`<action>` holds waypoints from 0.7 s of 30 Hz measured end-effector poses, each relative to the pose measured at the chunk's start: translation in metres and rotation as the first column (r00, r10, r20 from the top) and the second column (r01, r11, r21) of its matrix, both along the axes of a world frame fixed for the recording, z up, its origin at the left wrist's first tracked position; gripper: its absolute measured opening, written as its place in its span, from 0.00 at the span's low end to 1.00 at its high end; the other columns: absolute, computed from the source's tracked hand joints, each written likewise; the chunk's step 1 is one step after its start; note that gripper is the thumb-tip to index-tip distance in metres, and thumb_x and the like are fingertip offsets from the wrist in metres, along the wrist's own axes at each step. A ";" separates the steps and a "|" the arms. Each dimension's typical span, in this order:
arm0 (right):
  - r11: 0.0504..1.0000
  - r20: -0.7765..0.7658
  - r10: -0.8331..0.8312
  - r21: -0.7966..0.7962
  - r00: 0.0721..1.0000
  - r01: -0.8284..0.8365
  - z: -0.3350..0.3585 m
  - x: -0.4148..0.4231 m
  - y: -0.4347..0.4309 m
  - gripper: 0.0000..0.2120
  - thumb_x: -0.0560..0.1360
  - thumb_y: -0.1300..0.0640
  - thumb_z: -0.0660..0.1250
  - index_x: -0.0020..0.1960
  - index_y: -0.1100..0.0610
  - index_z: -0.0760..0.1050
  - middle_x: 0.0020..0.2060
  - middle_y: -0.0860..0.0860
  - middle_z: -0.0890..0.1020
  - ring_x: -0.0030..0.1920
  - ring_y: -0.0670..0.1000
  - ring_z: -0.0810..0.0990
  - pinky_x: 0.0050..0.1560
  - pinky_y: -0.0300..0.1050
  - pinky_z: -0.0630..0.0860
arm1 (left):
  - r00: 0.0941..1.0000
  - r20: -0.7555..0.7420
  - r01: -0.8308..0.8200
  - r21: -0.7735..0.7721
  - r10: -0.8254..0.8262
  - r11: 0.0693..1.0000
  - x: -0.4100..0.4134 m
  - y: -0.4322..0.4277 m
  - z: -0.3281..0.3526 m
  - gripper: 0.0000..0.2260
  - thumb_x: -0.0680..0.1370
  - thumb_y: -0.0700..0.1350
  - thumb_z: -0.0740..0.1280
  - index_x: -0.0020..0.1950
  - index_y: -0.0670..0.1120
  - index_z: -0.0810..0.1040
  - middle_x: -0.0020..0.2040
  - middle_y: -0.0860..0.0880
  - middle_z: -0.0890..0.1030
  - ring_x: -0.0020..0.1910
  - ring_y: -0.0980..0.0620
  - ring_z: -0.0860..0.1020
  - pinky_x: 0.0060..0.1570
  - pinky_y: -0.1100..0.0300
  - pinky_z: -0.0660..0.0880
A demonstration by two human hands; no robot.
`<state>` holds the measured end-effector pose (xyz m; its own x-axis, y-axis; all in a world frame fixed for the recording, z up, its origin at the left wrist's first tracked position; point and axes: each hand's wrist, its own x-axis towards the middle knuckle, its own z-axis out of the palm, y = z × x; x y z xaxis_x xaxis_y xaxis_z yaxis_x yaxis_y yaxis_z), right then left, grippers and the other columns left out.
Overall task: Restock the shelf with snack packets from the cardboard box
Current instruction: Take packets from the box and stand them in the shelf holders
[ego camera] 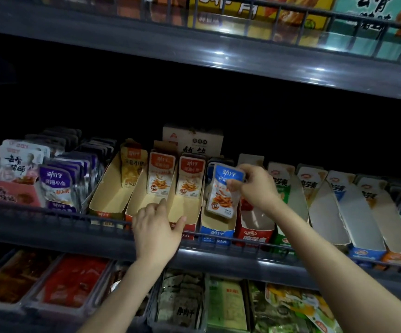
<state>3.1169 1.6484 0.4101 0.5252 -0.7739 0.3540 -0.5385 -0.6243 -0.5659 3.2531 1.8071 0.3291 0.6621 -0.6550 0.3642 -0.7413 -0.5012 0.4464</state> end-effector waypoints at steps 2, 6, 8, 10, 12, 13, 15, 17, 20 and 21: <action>0.999 -0.080 -0.018 -0.031 0.997 0.015 -0.005 0.000 -0.001 0.11 0.74 0.49 0.70 0.55 0.50 0.77 0.47 0.49 0.83 0.47 0.50 0.81 0.49 0.52 0.78 | 1.000 0.024 0.014 -0.054 -0.012 0.998 0.002 -0.002 -0.007 0.27 0.74 0.56 0.69 0.65 0.39 0.75 0.53 0.38 0.81 0.53 0.38 0.78 0.55 0.46 0.71; 0.997 -0.216 0.025 -0.067 0.976 -0.040 -0.010 0.000 -0.002 0.12 0.72 0.51 0.73 0.54 0.50 0.77 0.47 0.47 0.83 0.50 0.49 0.80 0.55 0.51 0.74 | 1.000 0.016 0.024 -0.078 -0.023 0.997 0.004 -0.002 -0.010 0.26 0.74 0.57 0.68 0.66 0.41 0.75 0.53 0.39 0.81 0.55 0.39 0.78 0.57 0.46 0.70; 0.988 -0.274 0.023 -0.141 0.961 -0.063 -0.011 0.000 -0.005 0.15 0.71 0.51 0.73 0.56 0.49 0.76 0.50 0.47 0.83 0.53 0.50 0.79 0.61 0.51 0.68 | 1.000 0.015 0.027 -0.097 -0.026 0.995 0.005 -0.001 -0.011 0.27 0.75 0.58 0.67 0.67 0.41 0.74 0.53 0.39 0.81 0.55 0.39 0.77 0.57 0.46 0.69; 0.976 -0.331 0.002 -0.205 0.944 -0.074 -0.009 0.002 -0.007 0.18 0.71 0.52 0.73 0.59 0.48 0.75 0.53 0.47 0.82 0.57 0.51 0.77 0.62 0.49 0.62 | 1.000 0.013 0.023 -0.111 -0.021 0.994 0.004 -0.001 -0.011 0.30 0.75 0.62 0.64 0.67 0.41 0.74 0.54 0.40 0.81 0.55 0.40 0.77 0.58 0.47 0.69; 0.968 -0.368 -0.013 -0.239 0.930 -0.081 -0.008 0.004 -0.007 0.21 0.71 0.51 0.73 0.63 0.47 0.73 0.56 0.47 0.81 0.59 0.52 0.76 0.61 0.48 0.61 | 1.000 0.007 0.001 -0.076 -0.001 0.997 0.000 -0.002 -0.006 0.35 0.73 0.68 0.59 0.69 0.43 0.72 0.57 0.41 0.79 0.57 0.41 0.75 0.60 0.48 0.67; 0.966 -0.379 -0.022 -0.248 0.925 -0.078 -0.007 0.006 -0.007 0.22 0.71 0.51 0.72 0.64 0.47 0.72 0.56 0.47 0.81 0.59 0.52 0.76 0.61 0.48 0.61 | 1.000 -0.001 -0.017 -0.037 0.017 0.999 -0.002 -0.002 -0.003 0.38 0.72 0.71 0.57 0.71 0.44 0.69 0.59 0.42 0.78 0.60 0.42 0.74 0.62 0.49 0.65; 0.963 -0.401 -0.044 -0.262 0.915 -0.068 -0.005 0.008 -0.006 0.22 0.72 0.49 0.71 0.65 0.47 0.72 0.56 0.48 0.82 0.58 0.52 0.76 0.61 0.48 0.61 | 0.998 -0.002 -0.058 0.033 0.058 0.998 -0.008 -0.005 0.002 0.43 0.69 0.74 0.54 0.73 0.44 0.65 0.63 0.43 0.75 0.63 0.44 0.71 0.65 0.49 0.61; 0.963 -0.419 -0.064 -0.263 0.906 -0.054 -0.004 0.011 -0.005 0.22 0.73 0.49 0.71 0.65 0.47 0.72 0.55 0.48 0.82 0.58 0.53 0.77 0.61 0.48 0.61 | 0.997 -0.001 -0.077 0.073 0.077 0.994 -0.015 -0.010 0.007 0.47 0.67 0.76 0.54 0.74 0.44 0.62 0.65 0.42 0.73 0.65 0.44 0.69 0.68 0.47 0.59; 0.954 -0.421 -0.095 -0.296 0.902 -0.038 -0.004 0.013 -0.005 0.19 0.73 0.49 0.70 0.64 0.47 0.73 0.54 0.48 0.82 0.57 0.52 0.77 0.61 0.49 0.62 | 0.996 -0.012 -0.084 0.101 0.086 0.991 -0.022 -0.018 0.008 0.49 0.66 0.76 0.58 0.76 0.44 0.58 0.66 0.43 0.71 0.65 0.44 0.68 0.70 0.46 0.57; 0.947 -0.420 -0.111 -0.319 0.901 -0.032 -0.005 0.013 -0.006 0.19 0.74 0.49 0.70 0.64 0.48 0.73 0.54 0.48 0.82 0.57 0.52 0.77 0.61 0.49 0.62 | 0.996 -0.012 -0.089 0.107 0.091 0.990 -0.023 -0.020 0.008 0.49 0.66 0.76 0.58 0.76 0.44 0.57 0.66 0.43 0.71 0.65 0.44 0.68 0.70 0.46 0.56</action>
